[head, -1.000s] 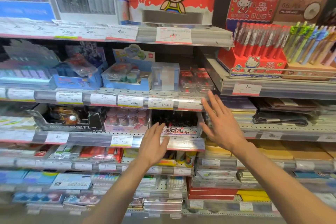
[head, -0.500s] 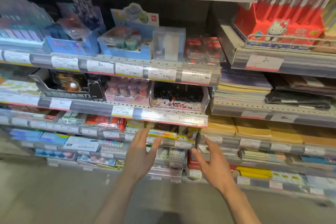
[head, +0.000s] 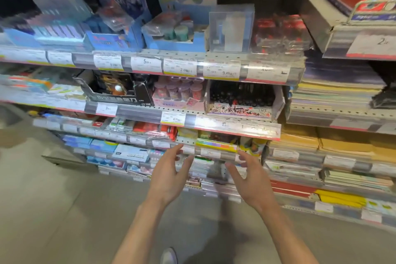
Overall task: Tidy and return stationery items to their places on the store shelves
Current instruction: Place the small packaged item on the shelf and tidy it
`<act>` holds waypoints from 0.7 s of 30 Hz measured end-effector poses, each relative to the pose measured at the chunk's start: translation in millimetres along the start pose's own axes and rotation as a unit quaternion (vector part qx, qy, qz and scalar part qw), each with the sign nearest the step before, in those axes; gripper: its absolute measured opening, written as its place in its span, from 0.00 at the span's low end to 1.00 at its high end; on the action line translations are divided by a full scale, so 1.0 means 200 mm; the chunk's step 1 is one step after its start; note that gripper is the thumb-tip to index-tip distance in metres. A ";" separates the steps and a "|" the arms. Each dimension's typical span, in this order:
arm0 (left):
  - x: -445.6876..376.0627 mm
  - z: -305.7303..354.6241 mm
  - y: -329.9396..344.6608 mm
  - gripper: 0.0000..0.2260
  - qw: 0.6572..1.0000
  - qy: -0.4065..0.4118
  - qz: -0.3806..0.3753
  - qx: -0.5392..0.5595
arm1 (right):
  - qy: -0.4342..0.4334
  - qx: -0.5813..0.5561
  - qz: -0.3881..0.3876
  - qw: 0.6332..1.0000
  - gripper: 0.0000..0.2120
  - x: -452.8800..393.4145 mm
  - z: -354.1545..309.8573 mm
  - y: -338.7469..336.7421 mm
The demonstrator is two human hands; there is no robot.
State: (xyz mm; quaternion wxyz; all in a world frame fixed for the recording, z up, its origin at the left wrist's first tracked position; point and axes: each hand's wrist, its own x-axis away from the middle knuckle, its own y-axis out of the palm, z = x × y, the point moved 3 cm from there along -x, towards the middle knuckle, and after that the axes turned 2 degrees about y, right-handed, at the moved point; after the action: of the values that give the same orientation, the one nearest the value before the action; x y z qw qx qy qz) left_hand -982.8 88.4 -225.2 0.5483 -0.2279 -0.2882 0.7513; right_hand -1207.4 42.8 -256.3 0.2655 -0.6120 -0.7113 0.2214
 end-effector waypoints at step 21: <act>-0.69 -0.19 -0.96 0.14 0.979 0.162 -0.031 0.123 | -0.036 0.092 0.207 0.973 0.27 -0.21 -1.05 0.26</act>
State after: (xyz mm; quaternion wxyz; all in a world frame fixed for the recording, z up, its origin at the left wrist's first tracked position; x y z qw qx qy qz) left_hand -784.2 8.1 -119.5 0.6343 -0.2683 -0.1082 0.7169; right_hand -1027.5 7.3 -133.6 0.2432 -0.7106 -0.5546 0.3583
